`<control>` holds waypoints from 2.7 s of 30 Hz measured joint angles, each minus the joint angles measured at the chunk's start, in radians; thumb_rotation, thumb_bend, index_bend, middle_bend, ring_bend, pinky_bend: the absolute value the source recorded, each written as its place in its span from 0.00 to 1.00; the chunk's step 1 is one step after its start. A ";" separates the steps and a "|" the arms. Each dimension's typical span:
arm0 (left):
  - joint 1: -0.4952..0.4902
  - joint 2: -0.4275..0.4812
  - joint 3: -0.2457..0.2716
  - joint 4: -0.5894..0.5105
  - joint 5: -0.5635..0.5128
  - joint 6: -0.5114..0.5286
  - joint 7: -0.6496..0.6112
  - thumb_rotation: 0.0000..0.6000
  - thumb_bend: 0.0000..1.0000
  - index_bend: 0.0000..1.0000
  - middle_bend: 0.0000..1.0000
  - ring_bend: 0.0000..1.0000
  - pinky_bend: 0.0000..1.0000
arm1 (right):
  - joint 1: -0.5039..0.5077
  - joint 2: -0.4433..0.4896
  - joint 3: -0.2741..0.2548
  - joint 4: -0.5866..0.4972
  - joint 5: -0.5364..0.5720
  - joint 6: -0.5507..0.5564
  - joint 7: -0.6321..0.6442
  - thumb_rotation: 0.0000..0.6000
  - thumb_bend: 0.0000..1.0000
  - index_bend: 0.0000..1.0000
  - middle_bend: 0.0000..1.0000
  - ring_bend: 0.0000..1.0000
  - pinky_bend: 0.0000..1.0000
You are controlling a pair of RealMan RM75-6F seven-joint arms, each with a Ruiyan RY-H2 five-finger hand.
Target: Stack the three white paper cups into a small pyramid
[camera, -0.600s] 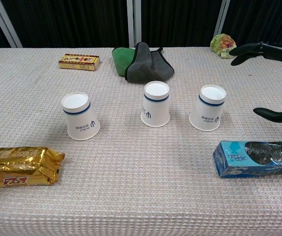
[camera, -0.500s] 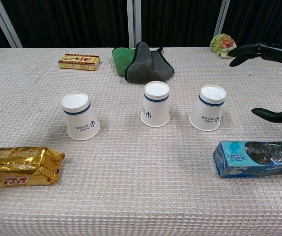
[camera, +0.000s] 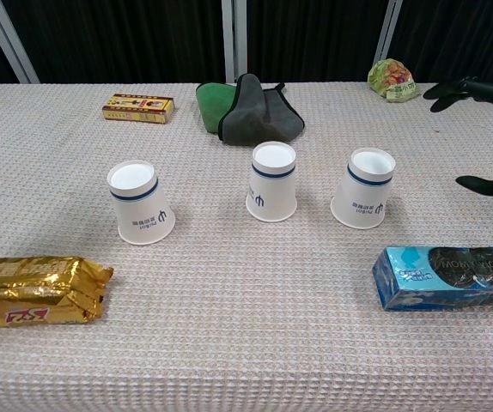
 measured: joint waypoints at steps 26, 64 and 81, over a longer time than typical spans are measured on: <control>0.030 0.030 0.027 0.000 -0.054 -0.034 0.006 1.00 0.00 0.26 0.20 0.12 0.15 | 0.246 -0.090 0.042 0.033 0.283 -0.259 -0.275 1.00 0.34 0.27 0.30 0.12 0.15; 0.056 0.027 0.031 0.031 -0.063 -0.019 -0.022 1.00 0.00 0.26 0.20 0.12 0.15 | 0.363 -0.220 0.055 0.136 0.284 -0.271 -0.222 1.00 0.38 0.36 0.32 0.16 0.16; 0.060 0.022 0.027 0.040 -0.061 -0.014 -0.029 1.00 0.00 0.26 0.20 0.12 0.15 | 0.372 -0.210 0.038 0.122 0.305 -0.267 -0.231 1.00 0.31 0.14 0.23 0.15 0.12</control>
